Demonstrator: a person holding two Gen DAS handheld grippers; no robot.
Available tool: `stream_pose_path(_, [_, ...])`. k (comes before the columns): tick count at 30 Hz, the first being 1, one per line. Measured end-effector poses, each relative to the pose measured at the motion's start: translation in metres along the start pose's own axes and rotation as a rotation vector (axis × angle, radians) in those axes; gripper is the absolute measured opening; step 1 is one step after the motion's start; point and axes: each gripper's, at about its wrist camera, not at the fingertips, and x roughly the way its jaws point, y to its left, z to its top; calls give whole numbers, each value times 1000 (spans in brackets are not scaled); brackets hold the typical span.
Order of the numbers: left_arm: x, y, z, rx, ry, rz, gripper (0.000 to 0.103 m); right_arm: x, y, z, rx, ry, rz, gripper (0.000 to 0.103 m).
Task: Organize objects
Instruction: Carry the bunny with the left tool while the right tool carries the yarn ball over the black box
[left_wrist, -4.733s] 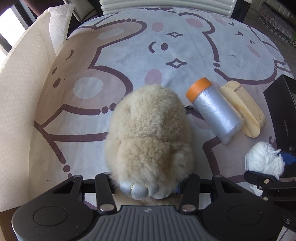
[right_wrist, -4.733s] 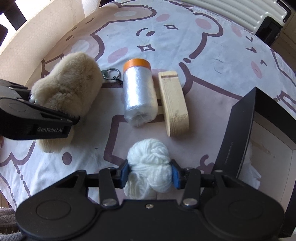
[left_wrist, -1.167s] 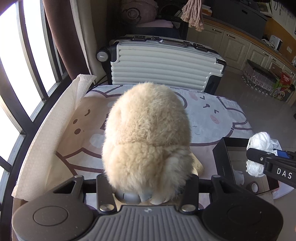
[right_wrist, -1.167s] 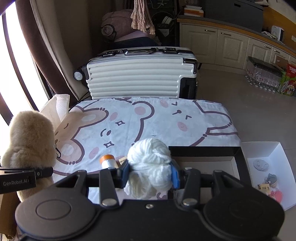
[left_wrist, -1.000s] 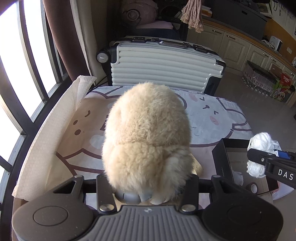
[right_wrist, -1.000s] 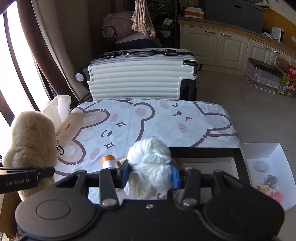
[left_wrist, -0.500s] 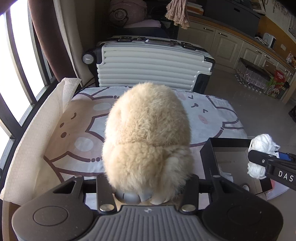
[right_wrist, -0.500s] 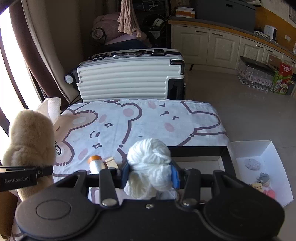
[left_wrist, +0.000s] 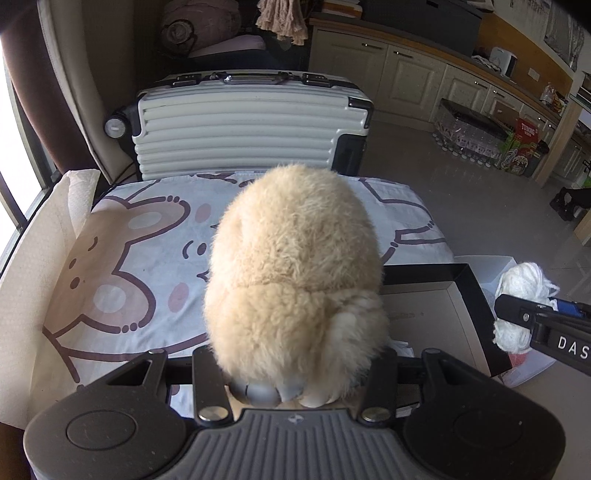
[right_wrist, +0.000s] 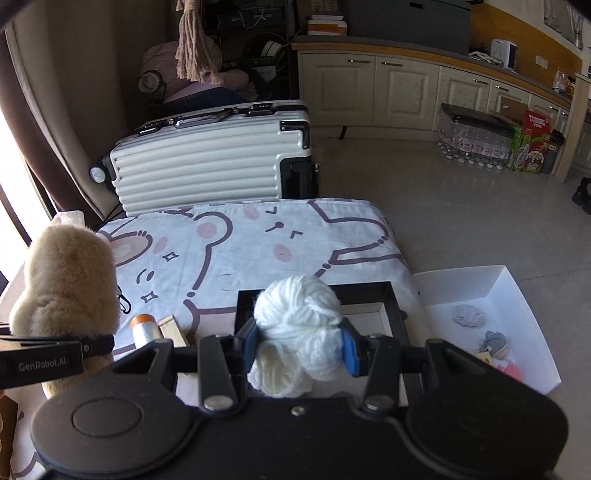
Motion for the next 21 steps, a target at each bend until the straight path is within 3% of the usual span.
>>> stream_pose_path(21, [13,-55,5,65,1,-77,46,-3,-47,-9,48,9,-80,46])
